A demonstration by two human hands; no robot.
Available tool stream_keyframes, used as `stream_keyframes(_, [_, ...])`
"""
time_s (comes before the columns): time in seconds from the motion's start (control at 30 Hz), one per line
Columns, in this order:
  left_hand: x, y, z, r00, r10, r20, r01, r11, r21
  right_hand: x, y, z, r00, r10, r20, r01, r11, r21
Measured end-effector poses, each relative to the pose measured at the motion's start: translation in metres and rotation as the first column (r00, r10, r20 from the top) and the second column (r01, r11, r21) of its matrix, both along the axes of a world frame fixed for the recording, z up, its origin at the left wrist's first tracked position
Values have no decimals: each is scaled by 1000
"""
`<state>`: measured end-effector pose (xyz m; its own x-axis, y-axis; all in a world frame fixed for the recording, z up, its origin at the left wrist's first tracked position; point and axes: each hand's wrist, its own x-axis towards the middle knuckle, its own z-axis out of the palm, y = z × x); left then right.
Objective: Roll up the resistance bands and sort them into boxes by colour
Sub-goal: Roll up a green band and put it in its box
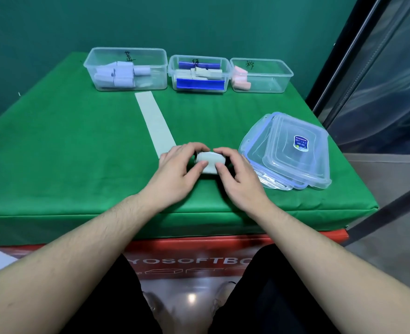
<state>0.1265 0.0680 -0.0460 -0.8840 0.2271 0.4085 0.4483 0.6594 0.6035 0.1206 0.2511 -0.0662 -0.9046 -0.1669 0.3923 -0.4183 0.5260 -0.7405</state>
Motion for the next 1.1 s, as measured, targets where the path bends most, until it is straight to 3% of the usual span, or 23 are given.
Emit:
stream_keyframes(0.2, [-3,13,5,987,-62,151,22,968,248,1,-6,12,995,82,52,-67,969,-240])
stream_keyframes(0.33, [-2,25,19,955,-68,289,-93,857,507,-4,-16,21,994,89,57,-64,935,-349])
stream_keyframes(0.53, [-18,35,33,867,-150,476,-365,460,809,-21,-46,46,992,83,98,-15,831,-556])
stream_keyframes(0.67, [-40,31,41,838,-293,460,-426,174,888,-40,-52,56,982,166,89,-97,851,-516])
stream_keyframes(0.87, [-73,24,45,782,-257,567,-532,196,824,-80,-57,68,995,104,-1,-100,959,-263])
stream_keyframes(1.0, [-102,21,49,734,-355,579,-555,179,813,-105,-63,82,963,250,98,-203,917,-344])
stream_keyframes(1.1, [-128,20,52,712,-363,602,-581,176,794,-126,-66,93,954,290,78,-252,915,-316])
